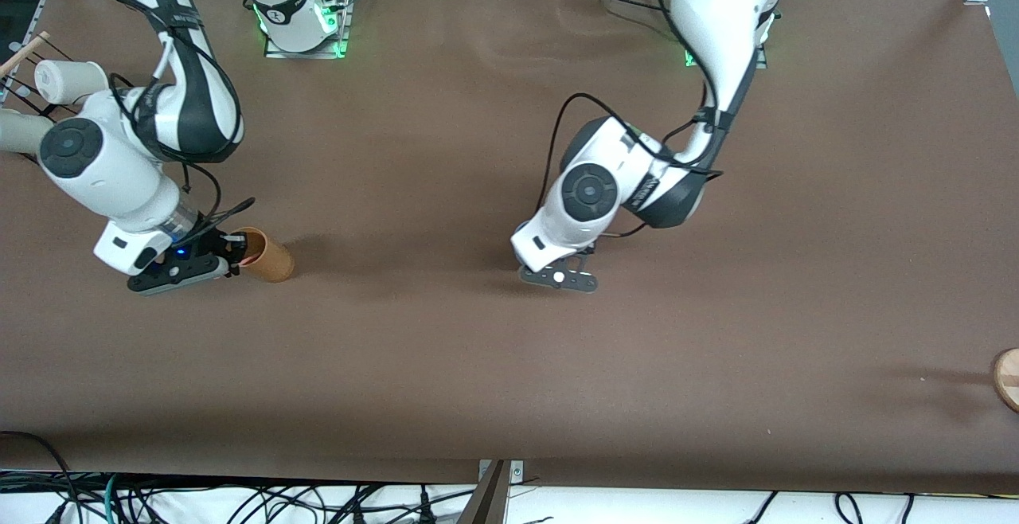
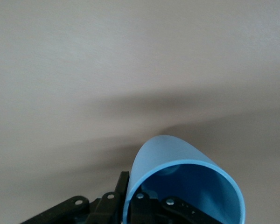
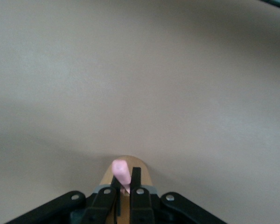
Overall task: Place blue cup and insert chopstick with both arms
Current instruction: 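Carry the blue cup toward the table middle while the right gripper grasps the chopstick, then set the blue cup down with the left gripper while the right gripper lifts the chopstick, then withdraw the left gripper while the right gripper carries the chopstick over the blue cup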
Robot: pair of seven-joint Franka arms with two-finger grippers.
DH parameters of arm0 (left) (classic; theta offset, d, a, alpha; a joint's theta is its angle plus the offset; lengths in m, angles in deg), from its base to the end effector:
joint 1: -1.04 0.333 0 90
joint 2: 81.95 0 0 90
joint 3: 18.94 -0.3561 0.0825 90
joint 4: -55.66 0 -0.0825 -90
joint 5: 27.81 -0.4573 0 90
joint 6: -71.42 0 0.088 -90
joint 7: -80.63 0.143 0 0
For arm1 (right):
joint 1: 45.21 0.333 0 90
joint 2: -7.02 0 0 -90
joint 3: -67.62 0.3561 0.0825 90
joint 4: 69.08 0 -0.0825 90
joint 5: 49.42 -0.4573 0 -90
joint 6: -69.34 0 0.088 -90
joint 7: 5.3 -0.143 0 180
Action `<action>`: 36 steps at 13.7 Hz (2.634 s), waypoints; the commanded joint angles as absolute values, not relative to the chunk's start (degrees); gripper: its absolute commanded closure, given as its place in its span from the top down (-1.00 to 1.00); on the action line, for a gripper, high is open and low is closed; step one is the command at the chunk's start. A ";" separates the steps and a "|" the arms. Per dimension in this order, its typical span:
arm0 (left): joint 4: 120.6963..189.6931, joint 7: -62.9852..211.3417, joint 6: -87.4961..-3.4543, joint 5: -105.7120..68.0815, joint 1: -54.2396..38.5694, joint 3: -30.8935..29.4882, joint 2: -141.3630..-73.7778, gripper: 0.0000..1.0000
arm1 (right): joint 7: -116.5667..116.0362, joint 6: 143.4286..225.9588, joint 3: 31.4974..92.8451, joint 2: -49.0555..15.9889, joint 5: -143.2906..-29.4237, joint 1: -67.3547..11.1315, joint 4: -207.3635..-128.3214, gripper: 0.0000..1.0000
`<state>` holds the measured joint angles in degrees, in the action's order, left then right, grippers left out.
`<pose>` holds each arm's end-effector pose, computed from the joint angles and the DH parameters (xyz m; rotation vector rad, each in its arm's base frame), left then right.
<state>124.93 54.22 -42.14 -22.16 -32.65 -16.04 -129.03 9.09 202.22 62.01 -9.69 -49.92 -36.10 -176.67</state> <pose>0.6786 -0.5029 0.2403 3.0485 -0.1843 -0.1637 0.7125 0.0469 0.3335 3.0600 0.4829 0.2305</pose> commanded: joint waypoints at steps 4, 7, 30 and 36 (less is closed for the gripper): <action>113.58 47.32 -41.34 -21.30 -38.25 -19.29 -139.07 -1.00 | 6.40 182.21 61.73 -8.80 -50.13 -35.98 -162.09 -0.99; 113.58 45.12 -41.52 -21.22 -38.25 -19.29 -139.52 -0.62 | 1.14 172.99 62.52 -8.71 -49.87 -35.11 -156.56 -0.99; 116.47 60.82 -14.28 -19.55 -13.40 -19.03 -108.33 1.00 | -48.78 180.74 63.31 -14.41 -47.33 -11.04 -148.62 -0.99; 121.73 75.44 -8.21 -20.85 -2.49 -19.12 -100.95 1.00 | -69.95 191.93 63.23 -22.41 -33.63 -0.66 -148.63 -0.99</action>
<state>115.91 72.95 -8.47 -20.06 -4.27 -19.63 -105.78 -64.42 190.46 63.83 -19.85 -38.02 -3.24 -150.28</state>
